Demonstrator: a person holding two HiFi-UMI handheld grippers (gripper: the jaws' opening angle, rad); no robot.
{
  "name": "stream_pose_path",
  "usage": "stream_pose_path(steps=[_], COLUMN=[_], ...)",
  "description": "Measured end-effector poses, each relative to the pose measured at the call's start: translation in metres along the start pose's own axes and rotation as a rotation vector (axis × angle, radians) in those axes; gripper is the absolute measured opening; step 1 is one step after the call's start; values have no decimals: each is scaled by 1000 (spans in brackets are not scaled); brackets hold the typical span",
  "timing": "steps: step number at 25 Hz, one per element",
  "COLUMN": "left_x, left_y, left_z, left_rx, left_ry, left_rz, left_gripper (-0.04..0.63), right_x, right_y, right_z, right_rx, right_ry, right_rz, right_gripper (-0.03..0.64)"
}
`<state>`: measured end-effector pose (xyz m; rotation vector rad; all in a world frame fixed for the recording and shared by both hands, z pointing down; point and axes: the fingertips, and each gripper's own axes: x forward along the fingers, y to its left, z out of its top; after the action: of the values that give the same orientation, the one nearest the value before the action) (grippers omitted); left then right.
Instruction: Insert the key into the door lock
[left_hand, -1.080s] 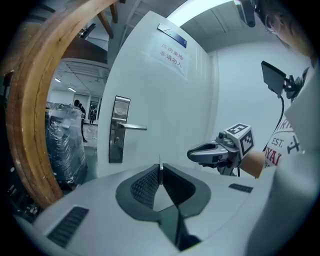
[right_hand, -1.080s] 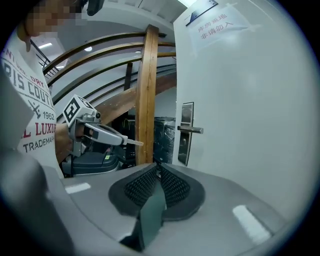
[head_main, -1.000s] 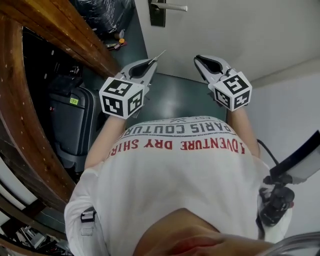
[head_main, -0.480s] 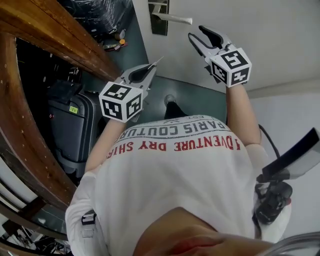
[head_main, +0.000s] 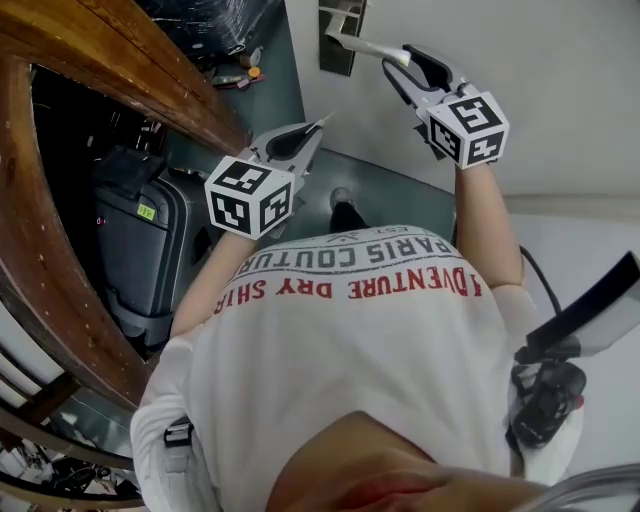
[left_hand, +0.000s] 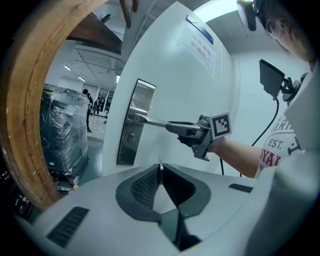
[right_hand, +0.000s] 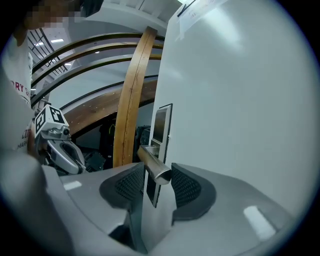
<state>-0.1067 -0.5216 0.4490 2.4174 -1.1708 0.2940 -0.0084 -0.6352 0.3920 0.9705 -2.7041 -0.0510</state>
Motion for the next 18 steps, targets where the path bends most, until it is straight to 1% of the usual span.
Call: stream_pose_path(steps=[3,7,8,9,10,11,13,15,16,18], left_x=[5,14,17,22,28,34,45,56,61,71], left_y=[5,18,23,28,33,39,49,58,62,69], left_z=[5,21,26,30,33,35,39,41,41,39], left_rx=[-22,-117,-145,-189,-259,-353,-575,-763,-833,-930], left_ry=[-25,-108,-134,-162,-192,-225,-298,-372,-403,-444], left_rz=[-11,-9,-4,-2,-10,-29,-84,-133,-149,-159], left_gripper=[23,23,23,23,23,23,23,23,23,23], right_x=[0,1,1,1,1,1,2,2,2,2], right_y=[-2,0,0,0,-1,-1,-1,-1,-1,-1], right_z=[-1,0,0,0,1,1,1,0,0,1], right_rx=[5,10,13,16,20,23,28,31,32,32], right_ry=[-4,1,3,6,7,7,4,6,8,12], right_rz=[4,6,6,6,4,0,-5,-2,2,7], right_gripper=[158,158,158,158,158,158,158,158,158,158])
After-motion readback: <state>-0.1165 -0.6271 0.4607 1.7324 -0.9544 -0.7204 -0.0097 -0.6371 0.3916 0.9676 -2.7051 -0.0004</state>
